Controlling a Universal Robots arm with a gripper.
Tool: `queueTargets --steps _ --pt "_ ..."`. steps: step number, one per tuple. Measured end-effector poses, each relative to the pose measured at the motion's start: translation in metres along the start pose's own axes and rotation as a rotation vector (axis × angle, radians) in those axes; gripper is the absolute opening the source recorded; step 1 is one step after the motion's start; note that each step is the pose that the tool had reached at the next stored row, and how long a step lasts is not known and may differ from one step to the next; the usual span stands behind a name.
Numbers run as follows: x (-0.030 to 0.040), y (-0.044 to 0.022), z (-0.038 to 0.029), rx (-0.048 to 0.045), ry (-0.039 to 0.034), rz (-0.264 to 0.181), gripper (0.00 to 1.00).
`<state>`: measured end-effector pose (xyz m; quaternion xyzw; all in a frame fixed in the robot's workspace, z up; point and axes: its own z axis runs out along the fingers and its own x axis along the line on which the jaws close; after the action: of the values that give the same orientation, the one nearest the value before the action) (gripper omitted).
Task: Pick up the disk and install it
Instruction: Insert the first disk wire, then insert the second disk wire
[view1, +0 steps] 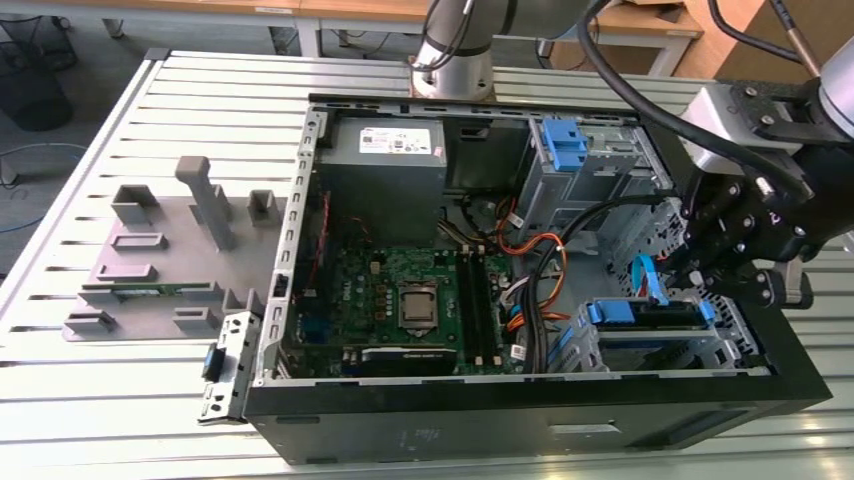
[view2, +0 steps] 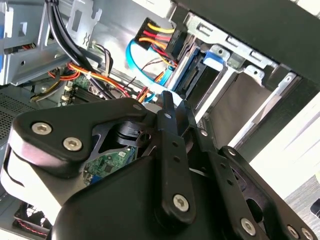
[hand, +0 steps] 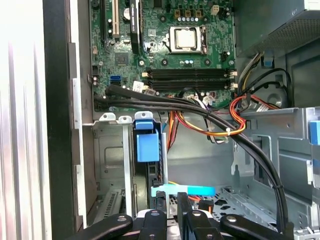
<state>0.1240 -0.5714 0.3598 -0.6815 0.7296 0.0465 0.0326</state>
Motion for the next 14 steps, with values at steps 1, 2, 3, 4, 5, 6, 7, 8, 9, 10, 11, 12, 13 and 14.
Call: queueTargets --steps 1,2,3,4,5,6,7,8,9,10,11,12,13,14 --pt "-0.0001 -0.0016 0.0 0.0 0.0 0.0 0.24" --pt "-0.0002 -0.0033 0.0 0.0 -0.0001 0.0 0.24" --pt "-0.0003 -0.0048 -0.0001 0.0 -0.0001 0.0 0.24" --pt "-0.0004 -0.0063 -0.0001 0.0 0.0 0.0 0.24" --pt "-0.0005 -0.0073 -0.0001 0.0 0.0 0.0 0.24" --pt "-0.0006 -0.0075 -0.0001 0.0 0.0 0.0 0.24" --pt "-0.0006 -0.0075 -0.0001 0.0 0.0 0.0 0.24" --pt "-0.0005 -0.0079 -0.0001 0.0 -0.0001 0.0 0.24" --pt "-0.0006 -0.0082 -0.0001 0.0 0.0 0.0 0.24" --pt "-0.0006 -0.0082 -0.0001 0.0 -0.0001 0.0 0.24" --pt "-0.0006 -0.0082 -0.0001 0.0 -0.0001 0.0 0.24" --pt "-0.0006 -0.0082 -0.0005 0.0 0.0 0.0 0.24" --pt "-0.0006 -0.0082 -0.001 0.0 0.0 0.0 0.24" --pt "-0.0007 -0.0082 -0.0012 0.0 -0.0002 0.0 0.24"
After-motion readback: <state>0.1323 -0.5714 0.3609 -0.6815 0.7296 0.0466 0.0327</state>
